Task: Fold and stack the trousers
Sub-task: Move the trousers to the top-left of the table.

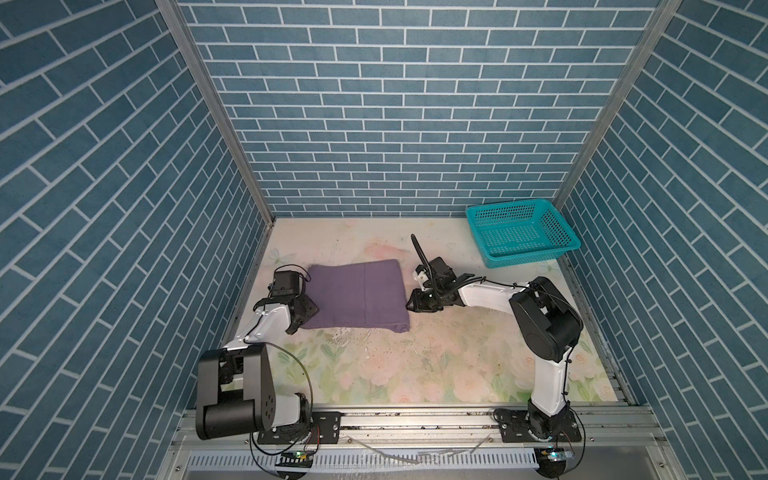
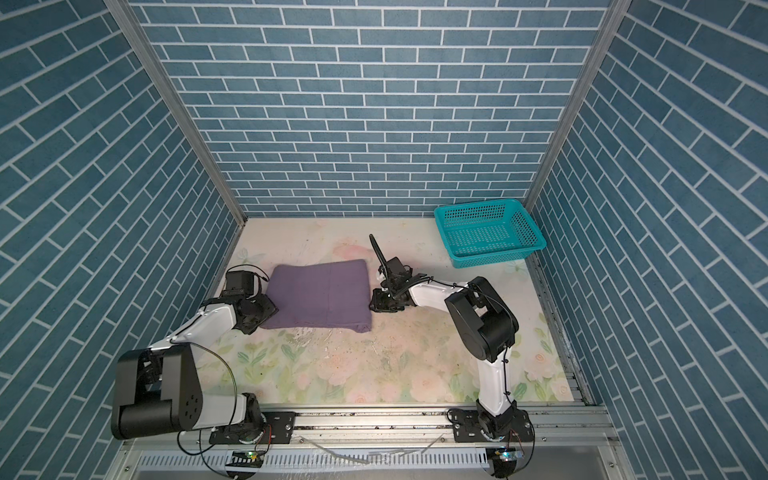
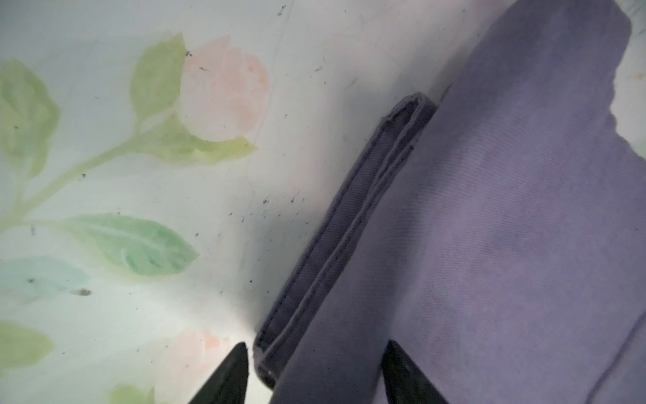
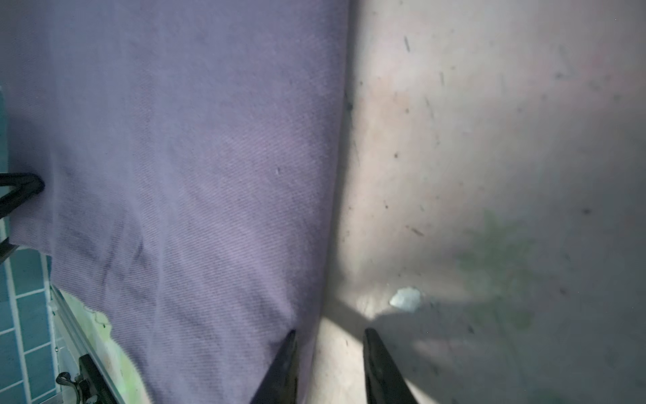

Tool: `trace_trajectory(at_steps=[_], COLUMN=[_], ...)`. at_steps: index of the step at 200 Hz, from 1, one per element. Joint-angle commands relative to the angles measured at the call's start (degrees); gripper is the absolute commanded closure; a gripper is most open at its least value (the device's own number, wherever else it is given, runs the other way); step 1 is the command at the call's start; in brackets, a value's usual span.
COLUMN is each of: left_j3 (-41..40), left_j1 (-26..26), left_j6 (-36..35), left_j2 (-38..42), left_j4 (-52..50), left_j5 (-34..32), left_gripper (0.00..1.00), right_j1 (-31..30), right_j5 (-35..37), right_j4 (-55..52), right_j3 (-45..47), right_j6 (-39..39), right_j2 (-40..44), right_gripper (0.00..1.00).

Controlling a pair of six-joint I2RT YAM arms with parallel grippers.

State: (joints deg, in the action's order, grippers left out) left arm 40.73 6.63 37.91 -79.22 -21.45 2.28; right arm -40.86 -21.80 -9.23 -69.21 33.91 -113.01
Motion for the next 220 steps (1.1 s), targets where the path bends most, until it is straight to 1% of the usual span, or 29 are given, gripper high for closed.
trace_trajectory(at_steps=[1,16,32,51,65,75,85,103,106,160,184,191,209,220], left_j3=[-0.6,-0.6,-0.5,0.6,1.5,2.1,2.4,2.9,3.0,9.2,10.7,10.7,10.7,10.3], left_j1=[0.8,1.3,2.0,3.3,4.6,5.6,6.8,8.7,9.0,10.7,11.0,10.9,10.9,10.9], left_j6=[1.1,1.6,2.2,2.5,2.6,2.8,2.9,3.7,3.8,5.1,5.9,6.0,6.0,6.2], left_j2=[-2.3,-4.1,-5.8,-7.7,-8.8,-9.6,-10.1,-11.3,-11.6,-18.7,-19.3,-18.7,-16.2,-14.3], left_j4=[3.1,4.3,5.6,6.8,7.5,8.0,8.7,10.2,10.4,12.2,12.8,12.8,11.9,11.3], left_j5=[0.9,1.5,2.0,2.4,2.5,2.9,3.2,3.4,3.4,4.0,4.1,3.8,2.8,2.6], left_gripper=[0.48,0.53,0.54,0.55,0.56,0.57,0.59,0.62,0.62,0.64,0.64,0.62,0.49,0.45], right_j1=[-0.3,-0.4,-0.4,-0.5,-0.5,-0.4,-0.4,-0.4,-0.4,-0.4,-0.2,-0.1,0.1,0.4], right_j5=[-2.0,-2.7,-3.2,-3.4,-3.8,-3.9,-3.9,-4.1,-4.1,-5.8,-5.7,-5.5,-4.7,-4.6], right_j4=[-0.4,-0.6,-1.0,-1.4,-1.8,-2.4,-3.1,-4.1,-4.5,-9.5,-11.9,-12.4,-13.3,-13.5], right_j3=[-3.4,-4.7,-6.4,-8.9,-10.9,-12.4,-14.0,-17.0,-17.7,-29.8,-34.1,-34.9,-35.6,-35.1], right_j6=[1.1,1.3,1.7,1.7,1.7,1.7,1.5,1.4,1.3,-0.5,-2.1,-2.7,-4.0,-4.7], right_j2=[-2.2,-3.5,-5.0,-7.1,-8.8,-10.0,-11.0,-12.2,-13.9,-21.3,-22.8,-22.8,-21.9,-20.7], right_gripper=[0.70,0.72,0.73,0.77,0.83,0.91,0.95,0.97,0.97,0.97,0.95,0.94,0.89,0.89])
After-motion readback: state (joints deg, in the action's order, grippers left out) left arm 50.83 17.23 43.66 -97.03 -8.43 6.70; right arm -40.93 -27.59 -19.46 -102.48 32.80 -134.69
